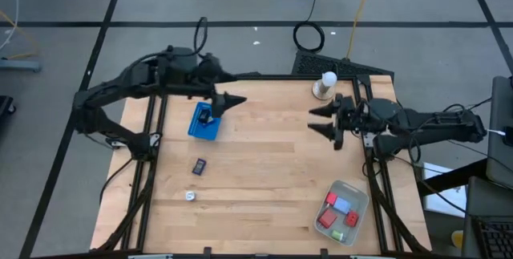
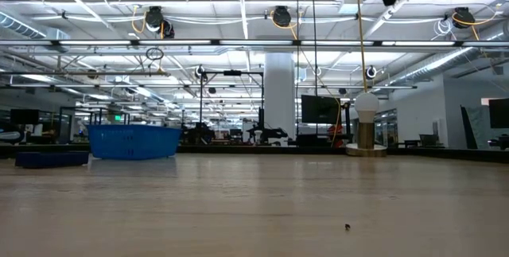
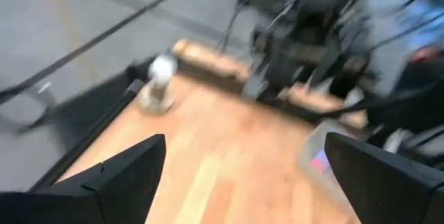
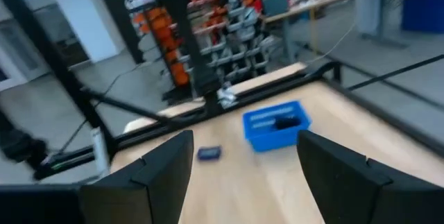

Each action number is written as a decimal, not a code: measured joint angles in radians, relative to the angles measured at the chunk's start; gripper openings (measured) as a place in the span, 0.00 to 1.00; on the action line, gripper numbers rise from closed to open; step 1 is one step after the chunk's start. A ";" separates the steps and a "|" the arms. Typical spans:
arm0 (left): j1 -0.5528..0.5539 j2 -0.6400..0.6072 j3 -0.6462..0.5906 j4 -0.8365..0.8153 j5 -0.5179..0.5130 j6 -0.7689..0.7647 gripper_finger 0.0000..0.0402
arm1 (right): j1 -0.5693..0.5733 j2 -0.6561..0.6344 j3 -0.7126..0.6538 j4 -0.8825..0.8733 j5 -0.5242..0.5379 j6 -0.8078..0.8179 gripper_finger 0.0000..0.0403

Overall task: Pick & Place Office items
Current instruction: Put the dark blue digital timer into the blue bin

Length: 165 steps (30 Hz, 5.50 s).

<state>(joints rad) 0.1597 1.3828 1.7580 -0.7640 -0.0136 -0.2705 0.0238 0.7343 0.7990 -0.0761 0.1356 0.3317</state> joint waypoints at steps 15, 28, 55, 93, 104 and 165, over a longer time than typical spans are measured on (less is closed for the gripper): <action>-0.093 -0.057 0.000 -0.749 -0.107 -0.448 0.99 | -0.173 0.070 0.047 0.112 -0.001 -0.003 0.62; -0.213 -0.056 -0.008 -0.807 -0.066 -0.800 0.99 | -0.215 0.095 0.047 0.108 -0.005 -0.003 0.62; -0.274 -0.007 -0.469 -0.797 0.073 -0.889 0.99 | -0.214 0.097 0.047 0.046 -0.062 0.061 0.62; -0.245 -0.140 -0.965 -0.270 0.100 -1.035 0.99 | -0.214 0.097 0.046 0.050 -0.057 0.151 0.62; -0.256 -0.042 -0.965 -0.243 0.116 -1.022 0.99 | -0.214 0.097 0.046 0.056 -0.054 0.154 0.62; -0.318 0.160 -0.963 -0.162 0.101 -1.081 0.99 | -0.214 0.097 0.046 0.114 -0.054 0.151 0.62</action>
<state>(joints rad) -0.1585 1.5428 0.7948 -0.9264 0.0871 -1.3510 -0.1902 0.8314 0.8452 0.0381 0.0814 0.4831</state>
